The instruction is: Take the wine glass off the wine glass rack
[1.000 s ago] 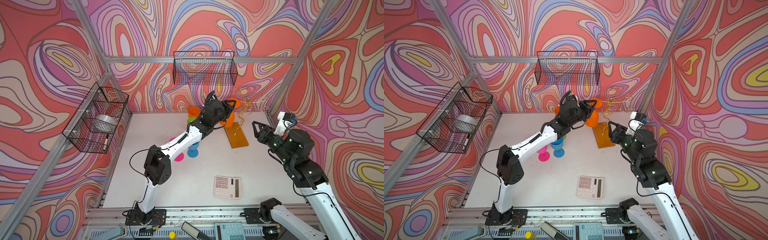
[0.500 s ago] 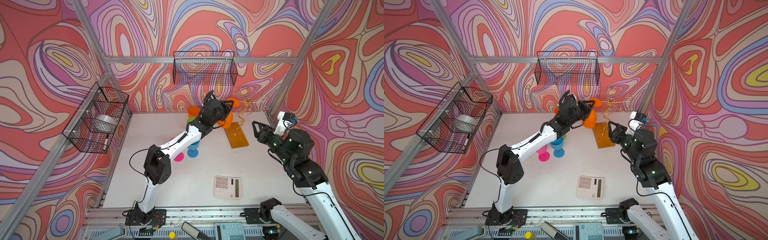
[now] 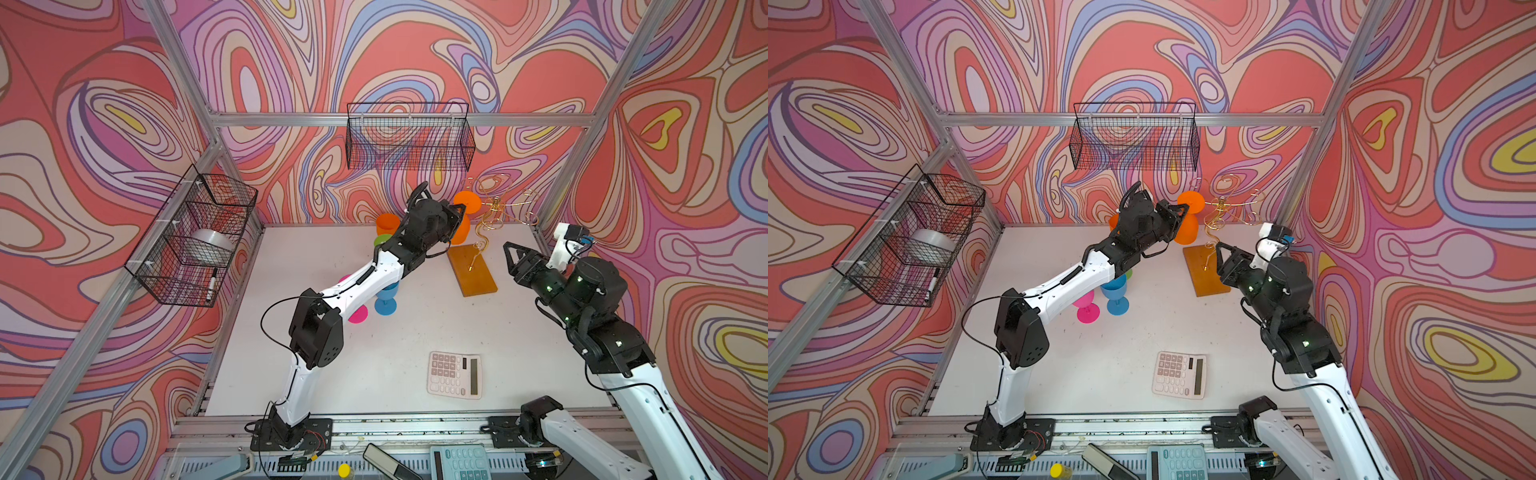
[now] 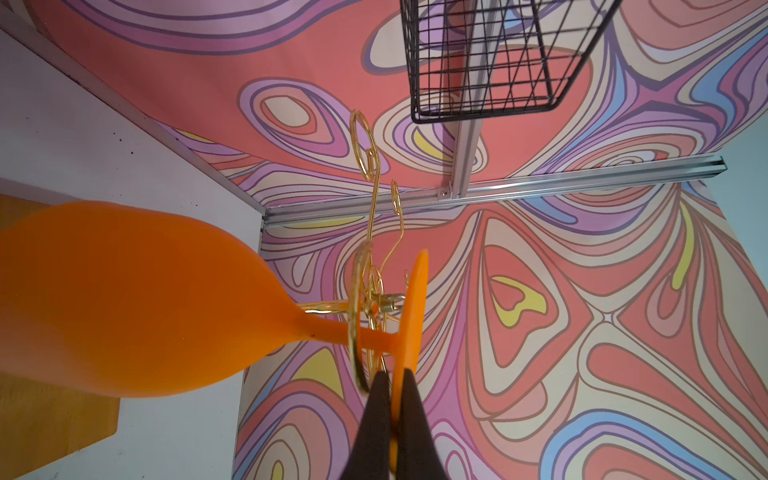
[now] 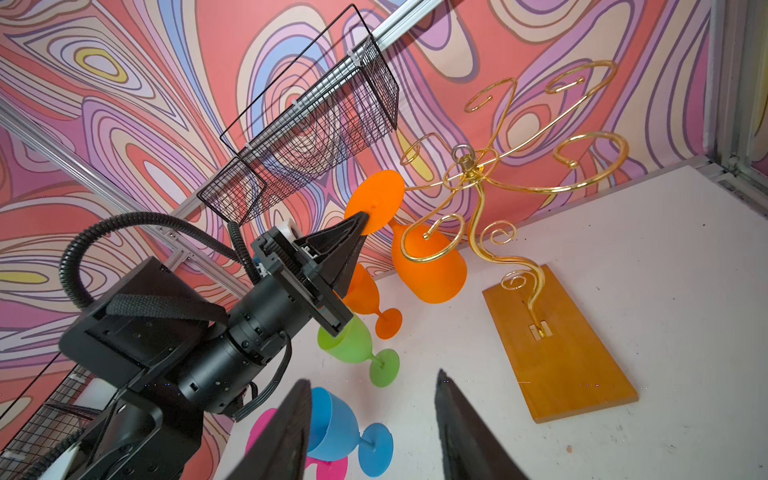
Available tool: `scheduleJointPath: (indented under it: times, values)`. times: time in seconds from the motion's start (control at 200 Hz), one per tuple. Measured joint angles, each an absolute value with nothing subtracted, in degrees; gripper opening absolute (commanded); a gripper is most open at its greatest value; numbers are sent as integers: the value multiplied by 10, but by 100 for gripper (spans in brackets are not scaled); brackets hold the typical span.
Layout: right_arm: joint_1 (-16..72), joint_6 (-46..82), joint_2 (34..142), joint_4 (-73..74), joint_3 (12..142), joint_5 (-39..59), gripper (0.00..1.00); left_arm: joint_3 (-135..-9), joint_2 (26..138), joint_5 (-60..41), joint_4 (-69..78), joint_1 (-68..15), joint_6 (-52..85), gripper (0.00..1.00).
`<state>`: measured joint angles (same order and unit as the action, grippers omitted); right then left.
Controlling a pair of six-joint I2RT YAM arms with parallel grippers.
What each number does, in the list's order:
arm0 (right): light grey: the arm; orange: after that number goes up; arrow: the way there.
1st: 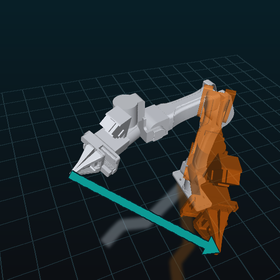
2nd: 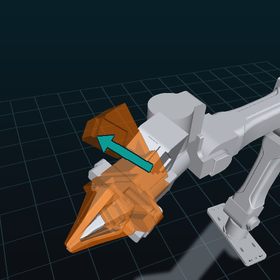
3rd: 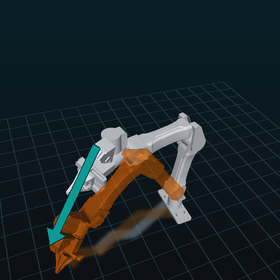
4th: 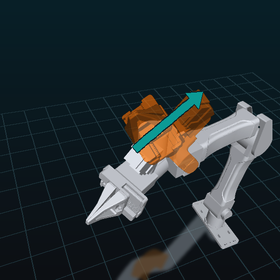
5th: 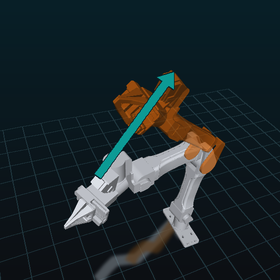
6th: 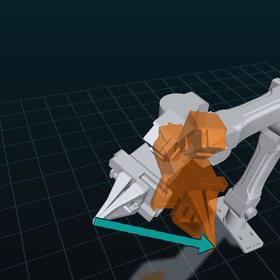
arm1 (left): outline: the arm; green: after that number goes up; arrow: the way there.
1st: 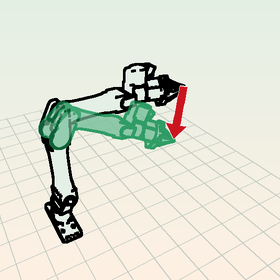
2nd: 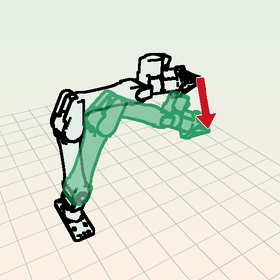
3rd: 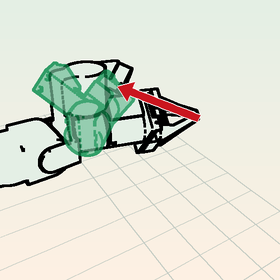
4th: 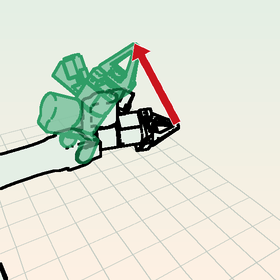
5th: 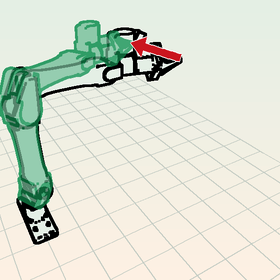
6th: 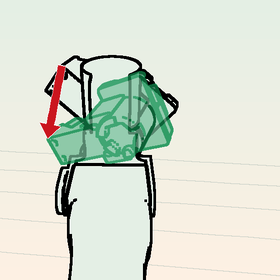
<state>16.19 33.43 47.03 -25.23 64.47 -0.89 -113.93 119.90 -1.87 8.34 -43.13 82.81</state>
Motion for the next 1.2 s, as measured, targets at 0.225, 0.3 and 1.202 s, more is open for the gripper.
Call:
scheduleJointPath:
  times: [0.225, 0.3, 1.202]
  values:
    - [162, 332, 470, -252, 645, -14, 51, -1139, 1199, -19, 83, -425, 827, 0]
    - [162, 331, 470, -252, 645, -16, 51, -1139, 1199, -19, 83, -424, 827, 0]
    - [162, 327, 485, -248, 644, -17, 51, -1168, 1211, -19, 83, -408, 827, 0]
